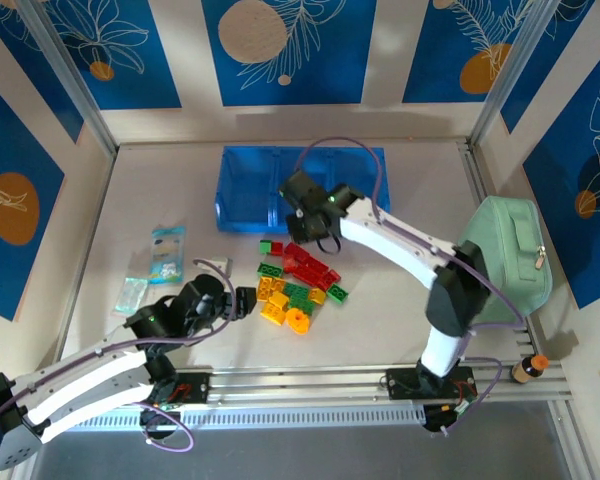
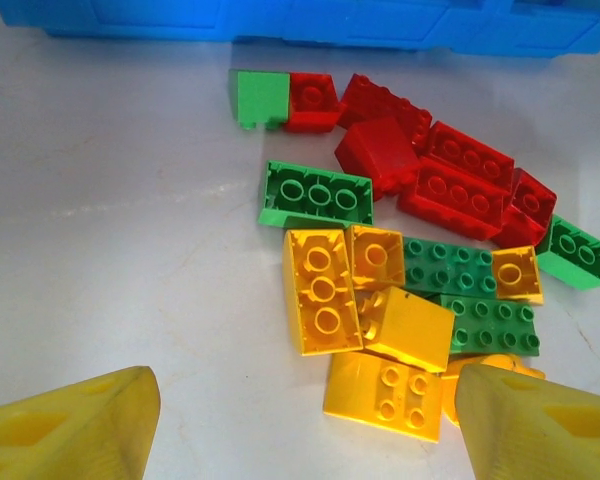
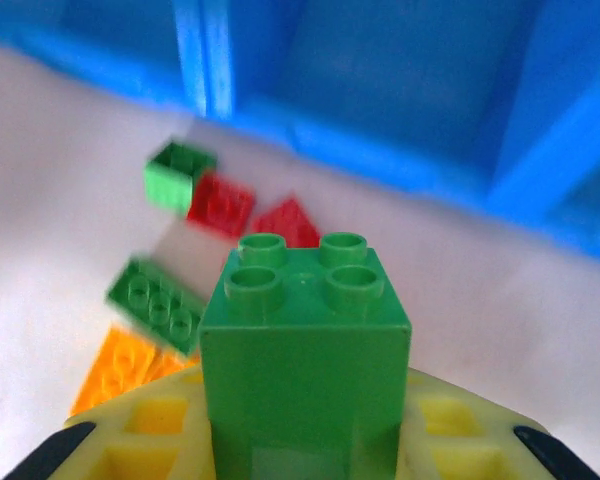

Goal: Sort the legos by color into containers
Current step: Place the lego in the container.

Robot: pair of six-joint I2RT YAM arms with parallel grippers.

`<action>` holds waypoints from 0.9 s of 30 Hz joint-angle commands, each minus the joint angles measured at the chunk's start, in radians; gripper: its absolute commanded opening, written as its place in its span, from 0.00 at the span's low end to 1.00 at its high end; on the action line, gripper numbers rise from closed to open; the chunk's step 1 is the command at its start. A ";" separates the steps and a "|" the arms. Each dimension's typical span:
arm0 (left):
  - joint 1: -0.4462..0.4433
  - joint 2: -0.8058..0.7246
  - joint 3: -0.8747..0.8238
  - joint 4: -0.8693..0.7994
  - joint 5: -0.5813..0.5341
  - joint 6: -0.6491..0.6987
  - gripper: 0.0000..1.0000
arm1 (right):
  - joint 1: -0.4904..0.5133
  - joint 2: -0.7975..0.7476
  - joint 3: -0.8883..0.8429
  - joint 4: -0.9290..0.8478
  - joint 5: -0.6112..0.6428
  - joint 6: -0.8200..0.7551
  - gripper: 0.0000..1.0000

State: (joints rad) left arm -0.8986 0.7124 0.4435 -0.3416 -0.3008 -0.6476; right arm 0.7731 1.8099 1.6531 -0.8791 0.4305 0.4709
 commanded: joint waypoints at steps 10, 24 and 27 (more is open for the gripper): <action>-0.059 -0.017 -0.014 -0.031 0.008 -0.022 0.77 | -0.154 0.393 0.439 -0.118 -0.097 -0.153 0.25; -0.185 0.164 0.045 0.040 0.031 -0.032 0.77 | -0.175 0.502 0.598 -0.195 -0.060 -0.121 0.68; -0.224 0.226 0.089 0.029 0.015 -0.044 0.77 | -0.160 0.439 0.550 -0.173 -0.042 -0.116 0.68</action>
State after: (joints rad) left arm -1.0916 0.9028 0.4686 -0.3305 -0.2817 -0.6762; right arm 0.5999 2.3314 2.2177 -1.0386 0.3683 0.3416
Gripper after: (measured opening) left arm 0.769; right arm 0.681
